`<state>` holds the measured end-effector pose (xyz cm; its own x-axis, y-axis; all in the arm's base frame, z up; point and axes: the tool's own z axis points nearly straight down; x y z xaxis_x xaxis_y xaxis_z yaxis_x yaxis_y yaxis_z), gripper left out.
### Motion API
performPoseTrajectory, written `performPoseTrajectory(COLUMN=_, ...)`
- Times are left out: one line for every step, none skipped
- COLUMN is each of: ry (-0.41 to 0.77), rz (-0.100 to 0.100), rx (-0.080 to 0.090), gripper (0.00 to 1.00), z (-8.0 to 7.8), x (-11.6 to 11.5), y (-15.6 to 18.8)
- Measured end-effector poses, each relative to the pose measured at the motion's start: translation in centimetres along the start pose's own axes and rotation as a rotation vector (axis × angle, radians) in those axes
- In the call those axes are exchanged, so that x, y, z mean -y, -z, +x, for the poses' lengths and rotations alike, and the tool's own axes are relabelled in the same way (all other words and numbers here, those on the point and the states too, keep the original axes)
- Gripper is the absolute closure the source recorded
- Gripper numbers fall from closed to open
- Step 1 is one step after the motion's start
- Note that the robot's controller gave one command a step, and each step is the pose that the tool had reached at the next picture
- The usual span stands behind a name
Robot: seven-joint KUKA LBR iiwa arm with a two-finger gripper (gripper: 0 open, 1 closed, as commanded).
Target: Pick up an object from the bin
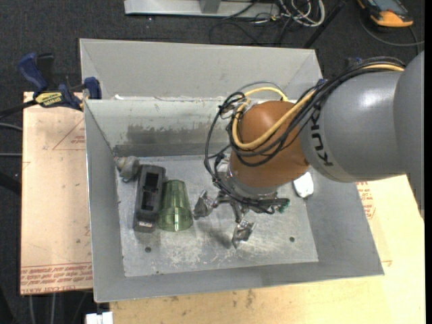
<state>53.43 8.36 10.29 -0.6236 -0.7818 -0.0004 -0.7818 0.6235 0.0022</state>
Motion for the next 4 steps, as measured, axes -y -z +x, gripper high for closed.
performPoseTrajectory(ry=0.000, rz=0.001, rx=0.001, gripper=0.00, z=0.0, x=0.0, y=0.0)
performPoseTrajectory(ry=0.040, rz=-0.001, rx=0.000, gripper=0.00, z=-2.0, x=2.5, y=5.4)
performPoseTrajectory(ry=0.098, rz=0.001, rx=0.000, gripper=0.00, z=-3.8, x=0.6, y=11.3)
performPoseTrajectory(ry=0.067, rz=0.014, rx=0.016, gripper=0.00, z=-5.4, x=0.2, y=11.3)
